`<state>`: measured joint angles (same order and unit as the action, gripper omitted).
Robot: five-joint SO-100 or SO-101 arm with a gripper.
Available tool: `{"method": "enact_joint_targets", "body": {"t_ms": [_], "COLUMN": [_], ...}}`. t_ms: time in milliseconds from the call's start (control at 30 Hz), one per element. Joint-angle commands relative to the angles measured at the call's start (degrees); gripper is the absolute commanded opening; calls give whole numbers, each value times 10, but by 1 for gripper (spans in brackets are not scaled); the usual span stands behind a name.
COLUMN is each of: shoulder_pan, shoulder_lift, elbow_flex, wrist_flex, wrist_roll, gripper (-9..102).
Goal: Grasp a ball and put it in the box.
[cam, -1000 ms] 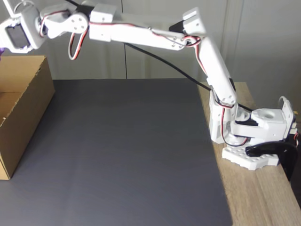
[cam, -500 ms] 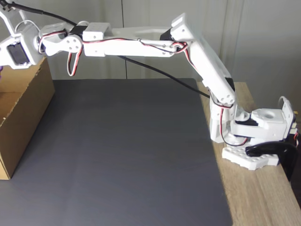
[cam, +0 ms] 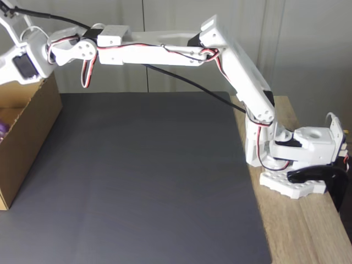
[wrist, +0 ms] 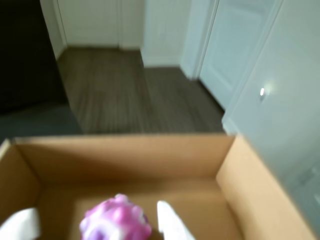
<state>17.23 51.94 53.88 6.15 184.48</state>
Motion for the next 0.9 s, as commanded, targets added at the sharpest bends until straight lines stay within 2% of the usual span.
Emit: {"method": "enact_joint_targets", "body": {"t_ms": [0,67,100,367,867], "shoulder_pan": [-4,-7,-8,-7,-13], "shoulder_lift": [61,75,80,136,489], "elbow_flex": [-22,-22,-22,-12,400], "wrist_flex": [57,94,106,214,209], "wrist_roll": [0,7,7,34,26], "gripper": [16,1,0,0,0]}}
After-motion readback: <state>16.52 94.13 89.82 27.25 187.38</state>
